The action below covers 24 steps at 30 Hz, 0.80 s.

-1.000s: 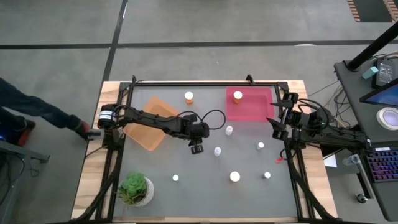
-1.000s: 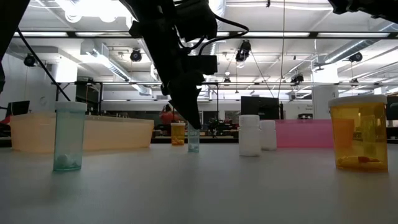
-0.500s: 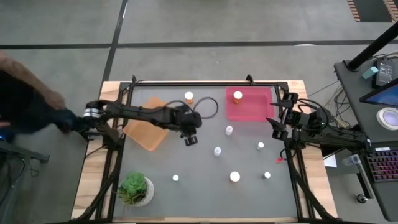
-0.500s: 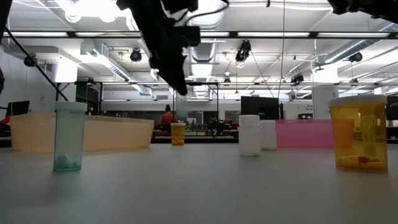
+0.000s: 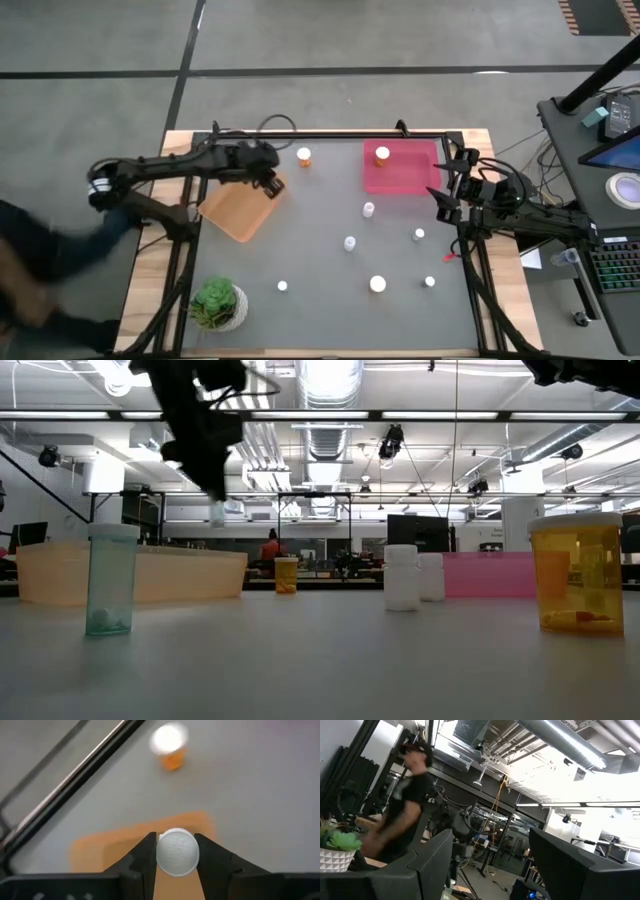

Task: Pick and place medicine bottles into bin by pill shape (circle, oval)
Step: Put the blue tablet bottle into the orange bin

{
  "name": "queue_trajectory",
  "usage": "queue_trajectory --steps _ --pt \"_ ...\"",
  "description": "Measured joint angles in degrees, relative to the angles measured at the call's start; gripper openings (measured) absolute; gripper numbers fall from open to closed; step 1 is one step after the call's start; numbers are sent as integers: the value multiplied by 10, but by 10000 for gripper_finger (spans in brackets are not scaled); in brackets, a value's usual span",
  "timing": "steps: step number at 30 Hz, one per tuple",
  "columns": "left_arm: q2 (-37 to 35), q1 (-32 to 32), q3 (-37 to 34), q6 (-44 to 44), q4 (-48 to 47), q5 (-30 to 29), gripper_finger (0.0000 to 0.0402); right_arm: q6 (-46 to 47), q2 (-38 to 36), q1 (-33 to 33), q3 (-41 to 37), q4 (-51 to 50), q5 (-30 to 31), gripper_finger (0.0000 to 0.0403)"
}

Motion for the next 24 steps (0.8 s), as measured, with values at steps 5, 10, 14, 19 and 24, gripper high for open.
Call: queue_trajectory --steps 5,10,14,19,24 --pt "-45 60 -73 -26 10 0 94 -1 0 0 0 0 0 256" --pt "-55 105 -118 -36 47 0 93 -3 0 0 0 0 0 256" --pt "-43 123 -138 -46 83 2 93 -3 0 0 0 0 1 256" --pt "-24 127 -147 -47 89 3 93 -7 0 0 0 -2 15 256" --pt "-5 127 -152 -59 96 -1 94 -8 0 0 0 -3 15 256"
